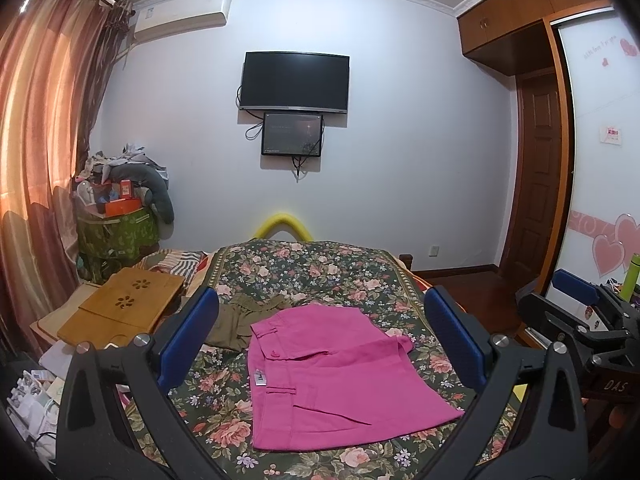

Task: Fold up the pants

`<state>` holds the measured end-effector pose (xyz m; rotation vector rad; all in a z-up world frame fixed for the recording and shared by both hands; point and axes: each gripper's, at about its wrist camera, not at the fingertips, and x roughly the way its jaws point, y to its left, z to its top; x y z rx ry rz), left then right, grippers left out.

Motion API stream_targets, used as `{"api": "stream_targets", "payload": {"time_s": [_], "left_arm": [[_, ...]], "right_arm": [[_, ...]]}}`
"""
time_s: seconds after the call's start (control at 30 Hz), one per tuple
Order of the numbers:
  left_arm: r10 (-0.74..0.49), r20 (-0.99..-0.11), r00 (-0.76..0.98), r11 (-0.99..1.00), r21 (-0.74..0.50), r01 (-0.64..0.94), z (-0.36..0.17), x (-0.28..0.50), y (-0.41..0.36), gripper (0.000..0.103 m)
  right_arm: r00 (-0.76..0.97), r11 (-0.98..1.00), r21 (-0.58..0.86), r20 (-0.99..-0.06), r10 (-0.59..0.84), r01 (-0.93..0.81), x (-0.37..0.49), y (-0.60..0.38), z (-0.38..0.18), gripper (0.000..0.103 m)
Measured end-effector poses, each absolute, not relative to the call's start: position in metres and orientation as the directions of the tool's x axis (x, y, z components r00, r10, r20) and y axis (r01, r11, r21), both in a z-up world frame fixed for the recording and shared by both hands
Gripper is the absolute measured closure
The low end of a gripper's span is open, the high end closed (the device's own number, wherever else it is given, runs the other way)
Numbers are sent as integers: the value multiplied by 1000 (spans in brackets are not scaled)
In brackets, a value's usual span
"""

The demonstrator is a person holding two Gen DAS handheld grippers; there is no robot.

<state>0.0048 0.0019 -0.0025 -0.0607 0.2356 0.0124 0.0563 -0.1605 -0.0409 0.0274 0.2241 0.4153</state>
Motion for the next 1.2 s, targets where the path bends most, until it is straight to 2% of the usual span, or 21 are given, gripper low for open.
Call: {"api": "stream_targets", "payload": {"time_s": [1.2], "left_arm": [[24,-224,974,998,-43,-34,1,-1,0,0]], "right_arm": [[892,915,73,-208,402,-396,56,-160,-38,0]]}}
